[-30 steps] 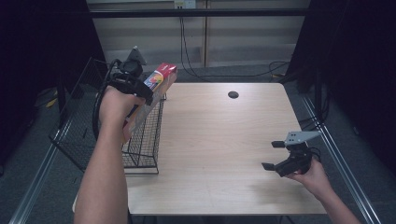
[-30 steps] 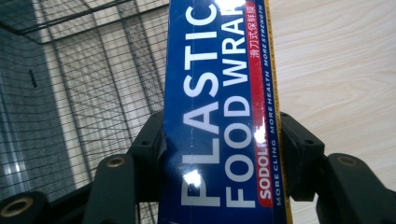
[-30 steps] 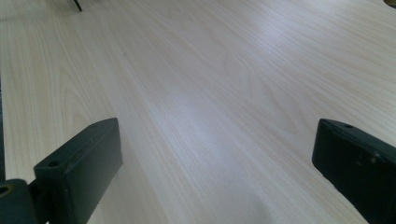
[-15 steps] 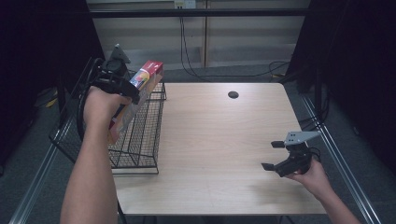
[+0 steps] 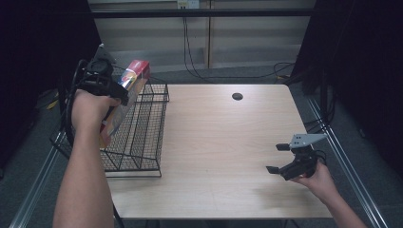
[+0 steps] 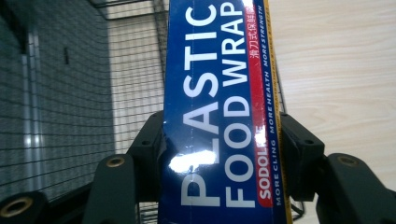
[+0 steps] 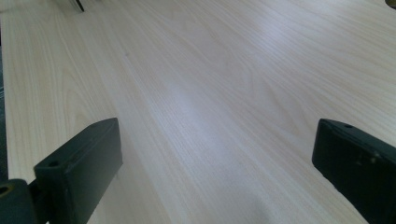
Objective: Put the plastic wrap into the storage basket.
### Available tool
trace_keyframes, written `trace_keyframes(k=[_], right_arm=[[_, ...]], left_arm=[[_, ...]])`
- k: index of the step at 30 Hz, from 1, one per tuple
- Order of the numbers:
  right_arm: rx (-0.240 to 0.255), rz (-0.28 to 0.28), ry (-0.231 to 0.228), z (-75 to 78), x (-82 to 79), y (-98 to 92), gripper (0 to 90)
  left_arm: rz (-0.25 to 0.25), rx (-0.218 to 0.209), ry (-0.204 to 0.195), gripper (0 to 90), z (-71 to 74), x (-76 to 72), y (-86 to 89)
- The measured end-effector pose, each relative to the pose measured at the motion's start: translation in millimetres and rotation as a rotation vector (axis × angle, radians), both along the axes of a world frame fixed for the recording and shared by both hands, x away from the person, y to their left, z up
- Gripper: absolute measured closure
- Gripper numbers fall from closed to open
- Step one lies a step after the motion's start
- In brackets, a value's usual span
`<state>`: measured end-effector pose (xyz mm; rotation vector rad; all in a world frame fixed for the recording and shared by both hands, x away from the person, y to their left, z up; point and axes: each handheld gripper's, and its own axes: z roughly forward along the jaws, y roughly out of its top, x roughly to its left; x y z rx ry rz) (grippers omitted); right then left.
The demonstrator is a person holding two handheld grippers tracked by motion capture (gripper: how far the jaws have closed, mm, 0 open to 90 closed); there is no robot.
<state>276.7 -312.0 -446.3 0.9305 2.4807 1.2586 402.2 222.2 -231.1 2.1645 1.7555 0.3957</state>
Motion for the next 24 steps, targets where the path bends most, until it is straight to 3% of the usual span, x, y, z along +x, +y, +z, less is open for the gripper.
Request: trace_keyframes(k=[3, 5, 9, 24], right_arm=[[-0.001, 0.002, 0.001, -0.1, 0.1, 0.2, 1.5], [0.006, 0.004, 0.002, -0.5, 0.4, 0.4, 1.5], [0.004, 0.006, 0.000, -1.0, 0.5, 1.0, 1.5], [0.022, 0.013, 0.002, -0.3, 0.5, 0.1, 1.5]], left_arm=[[0.027, 0.005, -0.009, 44.4, -1.5, -1.4, 5.3], [0.045, -0.012, -0.004, 44.4, -2.8, -1.7, 10.3], [0.058, 0.003, -0.001, 44.5, -4.7, -2.5, 14.4], [0.182, 0.010, -0.008, 44.5, -15.7, -8.6, 39.0]])
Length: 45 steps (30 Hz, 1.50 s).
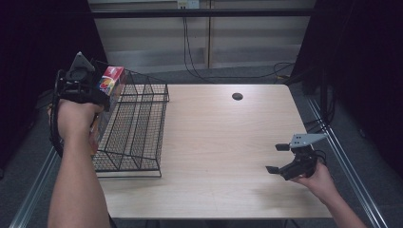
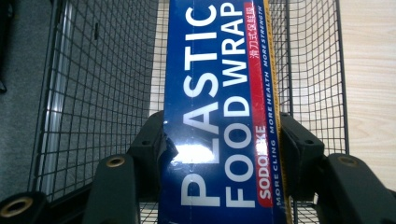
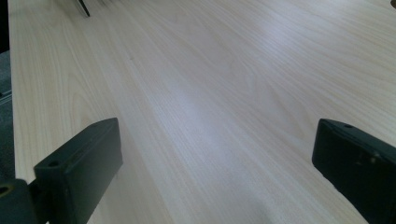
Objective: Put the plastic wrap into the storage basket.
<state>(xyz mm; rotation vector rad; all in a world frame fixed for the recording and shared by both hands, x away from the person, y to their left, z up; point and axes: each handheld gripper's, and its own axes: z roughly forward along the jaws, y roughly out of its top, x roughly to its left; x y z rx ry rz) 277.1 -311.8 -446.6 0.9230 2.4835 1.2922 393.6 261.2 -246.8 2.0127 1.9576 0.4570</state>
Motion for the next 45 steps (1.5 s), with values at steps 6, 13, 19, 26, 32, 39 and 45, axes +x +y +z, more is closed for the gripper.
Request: trace_keyframes(k=[6, 13, 19, 26, 32, 39, 45], right_arm=[[-0.001, 0.001, -0.001, 0.7, -0.8, 0.2, 1.5], [-0.007, 0.006, -0.003, 0.0, -0.6, 0.9, 1.5], [-0.003, 0.006, 0.000, 0.2, -0.8, 0.6, 1.5], [-0.008, 0.007, -0.004, -0.2, -0.7, 1.3, 1.5], [-0.008, 0.007, -0.005, -0.4, -0.6, 1.7, 1.6], [-0.006, 0.006, -0.005, -0.3, -0.5, 1.5, 1.6], [-0.007, 0.006, -0.003, -0.5, -0.2, 1.9, 1.6]], left_arm=[[0.019, 0.012, 0.016, 44.4, -5.8, 0.0, 1.9], [0.022, 0.028, 0.041, 44.4, -11.5, 1.0, 2.4], [0.037, 0.017, 0.060, 44.2, -16.7, 1.7, 1.8], [0.029, 0.016, 0.074, 44.0, -19.9, 1.7, 3.1], [0.036, 0.006, 0.085, 43.8, -22.1, 2.0, 2.9], [0.031, -0.005, 0.097, 43.7, -25.2, 2.6, 4.1], [0.027, -0.009, 0.103, 43.4, -25.3, 2.4, 5.2]])
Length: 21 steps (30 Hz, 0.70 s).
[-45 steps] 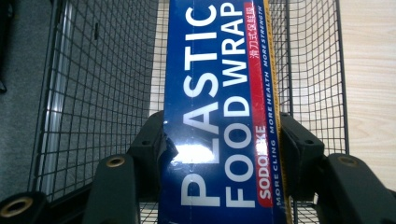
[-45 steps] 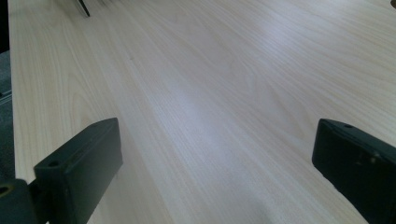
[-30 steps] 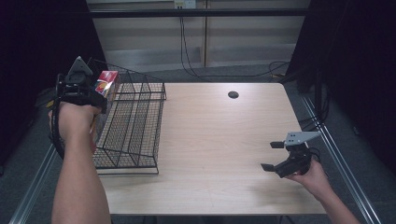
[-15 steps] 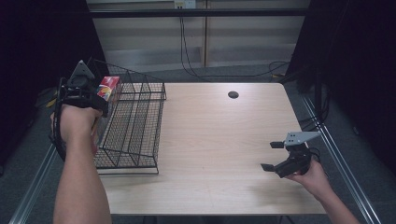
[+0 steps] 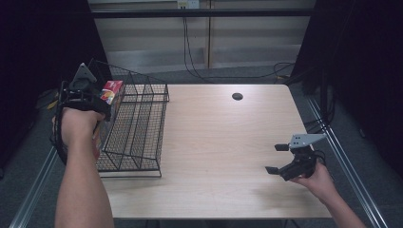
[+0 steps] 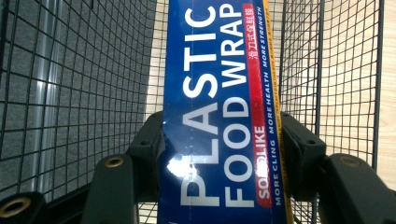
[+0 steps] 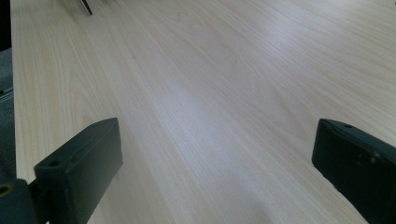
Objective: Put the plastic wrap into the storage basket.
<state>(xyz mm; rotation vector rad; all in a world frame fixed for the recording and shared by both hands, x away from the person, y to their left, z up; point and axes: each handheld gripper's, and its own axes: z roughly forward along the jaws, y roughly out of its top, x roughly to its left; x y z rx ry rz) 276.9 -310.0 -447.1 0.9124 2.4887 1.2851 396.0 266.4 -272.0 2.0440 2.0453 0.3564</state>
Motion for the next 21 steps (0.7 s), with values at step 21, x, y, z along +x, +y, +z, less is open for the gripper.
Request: trace_keyframes(k=[21], right_arm=[[-0.001, 0.001, 0.001, -0.9, 0.4, 1.1, 1.8]], left_arm=[[0.023, -0.015, 0.027, 42.5, -7.2, -0.2, 7.7]])
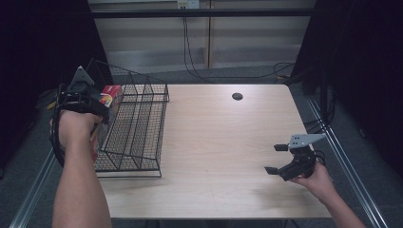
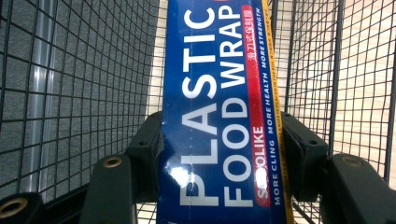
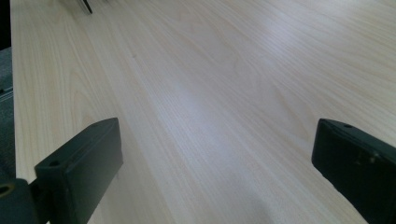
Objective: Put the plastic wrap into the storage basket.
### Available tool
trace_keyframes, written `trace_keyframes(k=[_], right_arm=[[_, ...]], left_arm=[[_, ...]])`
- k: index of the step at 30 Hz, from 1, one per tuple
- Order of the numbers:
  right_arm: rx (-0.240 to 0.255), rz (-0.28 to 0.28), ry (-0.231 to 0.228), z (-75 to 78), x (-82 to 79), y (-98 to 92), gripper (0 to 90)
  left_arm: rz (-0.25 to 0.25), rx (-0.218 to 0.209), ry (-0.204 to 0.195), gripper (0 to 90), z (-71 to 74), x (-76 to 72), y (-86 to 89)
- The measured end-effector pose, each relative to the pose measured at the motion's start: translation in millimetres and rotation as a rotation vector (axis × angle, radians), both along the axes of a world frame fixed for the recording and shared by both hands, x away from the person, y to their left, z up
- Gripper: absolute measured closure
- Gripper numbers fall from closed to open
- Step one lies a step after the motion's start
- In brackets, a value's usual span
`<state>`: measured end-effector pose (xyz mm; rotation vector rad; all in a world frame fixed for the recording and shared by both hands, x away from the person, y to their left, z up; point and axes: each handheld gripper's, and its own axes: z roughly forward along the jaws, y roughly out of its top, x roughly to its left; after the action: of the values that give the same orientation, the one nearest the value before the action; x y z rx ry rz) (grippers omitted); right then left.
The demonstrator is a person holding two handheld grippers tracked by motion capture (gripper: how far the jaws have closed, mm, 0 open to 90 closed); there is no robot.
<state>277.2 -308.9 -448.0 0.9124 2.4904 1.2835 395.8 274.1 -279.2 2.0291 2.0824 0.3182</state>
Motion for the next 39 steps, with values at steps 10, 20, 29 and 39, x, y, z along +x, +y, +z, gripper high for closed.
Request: trace_keyframes(k=[10, 20, 29, 39], right_arm=[[-0.003, 0.005, 0.001, -0.2, -0.3, 0.1, 1.8], [-0.002, 0.014, 0.003, 0.5, -0.5, 0.9, 2.0], [-0.001, 0.009, 0.001, 0.7, -1.3, -0.5, 1.9], [-0.004, 0.010, 0.000, 0.9, 0.1, 0.1, 2.0]], left_arm=[[0.002, 0.016, 0.013, 40.5, -1.3, 4.2, -2.5], [-0.028, -0.008, -0.066, 33.1, 25.2, 4.9, -14.9], [-0.041, -0.044, -0.076, 26.8, 26.3, 6.7, -20.1], [-0.108, -0.097, -0.096, 14.7, 23.4, 6.5, -35.8]])
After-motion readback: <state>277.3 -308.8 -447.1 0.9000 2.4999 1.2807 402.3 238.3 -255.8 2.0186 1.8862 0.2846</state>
